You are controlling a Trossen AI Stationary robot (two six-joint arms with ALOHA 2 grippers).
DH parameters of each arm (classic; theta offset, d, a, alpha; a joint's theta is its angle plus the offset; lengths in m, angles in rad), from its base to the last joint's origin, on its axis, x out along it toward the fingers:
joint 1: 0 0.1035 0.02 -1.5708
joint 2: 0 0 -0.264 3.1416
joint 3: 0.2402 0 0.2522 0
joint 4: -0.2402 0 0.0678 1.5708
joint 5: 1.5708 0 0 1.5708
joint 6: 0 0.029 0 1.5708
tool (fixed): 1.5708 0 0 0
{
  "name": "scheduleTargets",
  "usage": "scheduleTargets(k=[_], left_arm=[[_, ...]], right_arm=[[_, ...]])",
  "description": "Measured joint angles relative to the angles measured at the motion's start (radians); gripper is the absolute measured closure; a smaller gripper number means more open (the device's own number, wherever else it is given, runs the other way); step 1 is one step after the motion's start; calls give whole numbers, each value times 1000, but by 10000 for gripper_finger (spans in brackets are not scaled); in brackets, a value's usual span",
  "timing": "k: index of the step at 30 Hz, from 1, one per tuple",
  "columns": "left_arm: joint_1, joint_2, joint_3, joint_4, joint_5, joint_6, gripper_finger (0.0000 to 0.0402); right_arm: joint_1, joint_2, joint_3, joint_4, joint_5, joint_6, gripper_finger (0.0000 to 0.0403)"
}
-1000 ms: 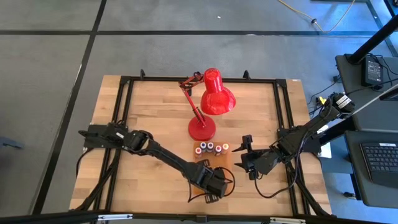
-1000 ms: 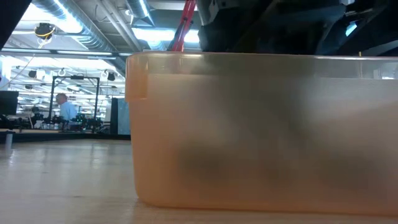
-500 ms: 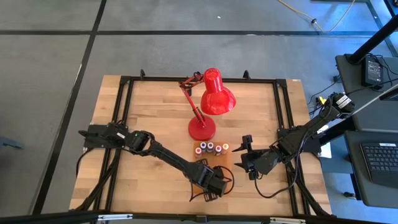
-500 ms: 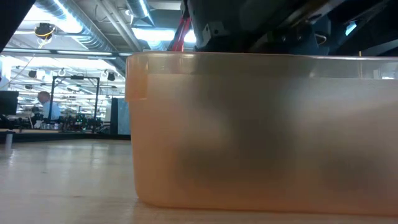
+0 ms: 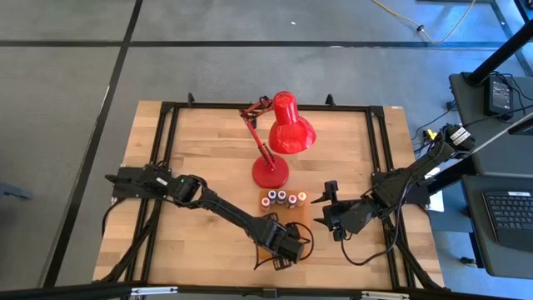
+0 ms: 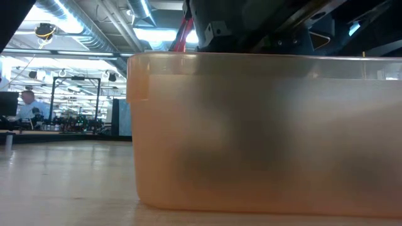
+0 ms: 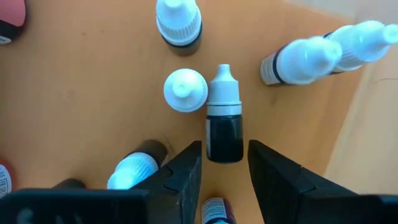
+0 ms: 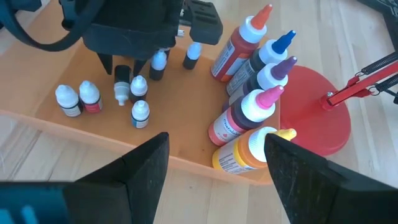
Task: Pick & Place food coloring
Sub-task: Put the green food coloring bottle into the orange bin
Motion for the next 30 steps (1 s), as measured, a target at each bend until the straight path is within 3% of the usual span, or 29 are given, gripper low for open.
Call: scheduleTargets(k=[9, 20, 30], left_arm=[[1, 0, 0, 2, -22, 109, 292], [1, 0, 0, 2, -54, 350, 286], [4, 0, 0, 32, -53, 482, 282]], right_arm=[[0, 0, 0, -1, 0, -1, 138], [0, 0, 0, -2, -1, -3, 138], [0, 0, 0, -2, -1, -4, 138]])
